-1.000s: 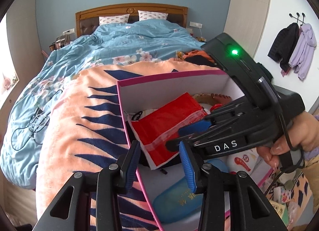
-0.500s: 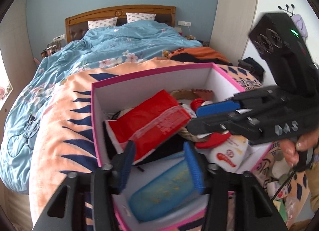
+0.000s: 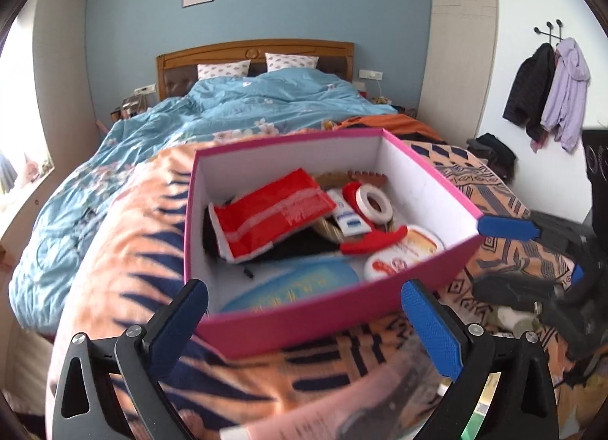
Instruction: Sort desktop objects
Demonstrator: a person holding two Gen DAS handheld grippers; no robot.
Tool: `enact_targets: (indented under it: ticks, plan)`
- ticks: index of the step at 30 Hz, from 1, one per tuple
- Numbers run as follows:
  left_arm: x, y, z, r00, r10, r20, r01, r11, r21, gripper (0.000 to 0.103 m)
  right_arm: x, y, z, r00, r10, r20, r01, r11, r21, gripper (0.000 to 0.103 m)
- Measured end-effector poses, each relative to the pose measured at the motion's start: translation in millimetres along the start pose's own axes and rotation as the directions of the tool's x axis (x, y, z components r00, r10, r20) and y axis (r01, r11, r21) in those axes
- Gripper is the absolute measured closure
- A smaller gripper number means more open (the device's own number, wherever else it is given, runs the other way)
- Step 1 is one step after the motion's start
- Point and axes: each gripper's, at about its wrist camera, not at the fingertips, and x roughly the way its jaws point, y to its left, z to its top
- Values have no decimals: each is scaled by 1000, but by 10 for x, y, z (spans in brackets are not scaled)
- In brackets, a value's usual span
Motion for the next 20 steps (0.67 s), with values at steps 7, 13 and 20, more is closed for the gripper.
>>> enact_targets:
  ticks: [7, 13, 20]
  plan:
    - [-70, -140, -222, 999, 33, -2, -33, 999, -8, 0, -58, 137, -442, 999, -43, -14, 43, 999, -26, 12]
    - [-110, -211, -369, 999, 40, -13, -40, 999, -15, 0, -81, 134, -647, 997, -73, -1, 73, 997, 0, 12]
    - [-108, -184, -508, 999, 34, -15, -35, 997, -71, 0, -97, 146, -751, 996, -91, 4, 91, 996, 7, 12]
